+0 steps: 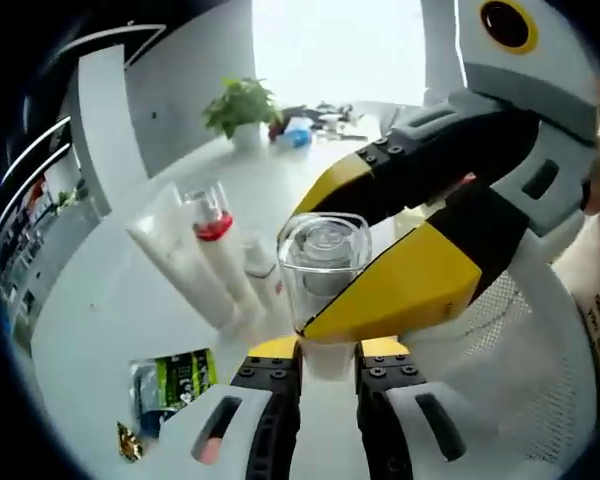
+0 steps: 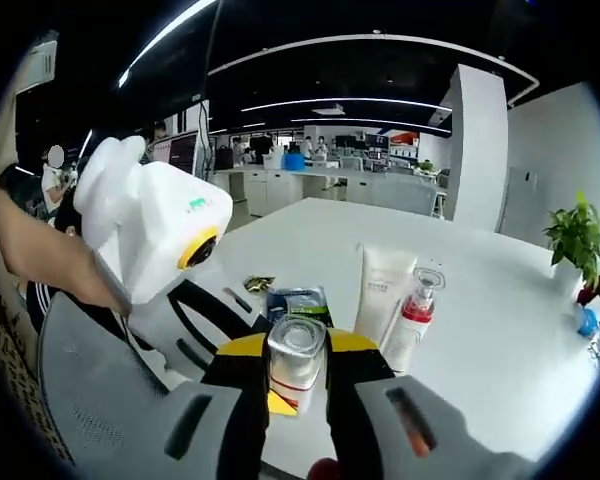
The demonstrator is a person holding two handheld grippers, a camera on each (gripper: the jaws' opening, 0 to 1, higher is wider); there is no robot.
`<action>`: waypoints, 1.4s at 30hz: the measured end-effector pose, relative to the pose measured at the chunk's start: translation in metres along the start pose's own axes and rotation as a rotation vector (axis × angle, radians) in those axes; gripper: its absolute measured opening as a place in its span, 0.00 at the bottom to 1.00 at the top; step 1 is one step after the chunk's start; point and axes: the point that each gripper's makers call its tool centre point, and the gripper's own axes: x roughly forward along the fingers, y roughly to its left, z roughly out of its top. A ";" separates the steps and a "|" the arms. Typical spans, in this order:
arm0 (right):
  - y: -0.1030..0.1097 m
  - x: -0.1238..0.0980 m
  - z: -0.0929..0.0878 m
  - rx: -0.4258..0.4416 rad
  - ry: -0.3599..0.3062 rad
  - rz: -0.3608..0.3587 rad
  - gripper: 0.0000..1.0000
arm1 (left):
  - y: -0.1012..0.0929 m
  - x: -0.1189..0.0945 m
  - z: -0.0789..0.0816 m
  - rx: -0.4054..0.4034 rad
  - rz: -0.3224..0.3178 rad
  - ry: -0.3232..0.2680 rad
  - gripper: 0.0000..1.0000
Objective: Arrange the skincare products in the storage area until every visible bottle or jar stands upright without overlapping.
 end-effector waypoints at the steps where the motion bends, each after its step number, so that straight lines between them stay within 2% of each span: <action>1: 0.000 0.001 -0.004 0.004 0.010 -0.001 0.20 | -0.001 0.002 -0.002 0.004 -0.003 0.002 0.16; 14: -0.002 0.012 -0.044 0.014 0.116 0.005 0.20 | -0.007 0.034 -0.030 0.013 -0.040 0.009 0.16; 19: -0.002 0.016 -0.053 0.019 0.138 0.007 0.20 | -0.007 0.041 -0.036 0.010 -0.044 0.013 0.16; 27: 0.002 0.020 -0.062 0.036 0.158 0.023 0.21 | -0.008 0.044 -0.046 0.021 -0.051 0.033 0.16; 36: 0.001 0.023 -0.060 0.047 0.141 0.029 0.22 | -0.005 0.045 -0.045 0.018 -0.061 0.018 0.16; 42: 0.006 0.025 -0.060 0.059 0.138 0.055 0.29 | -0.005 0.046 -0.045 0.030 -0.074 0.015 0.16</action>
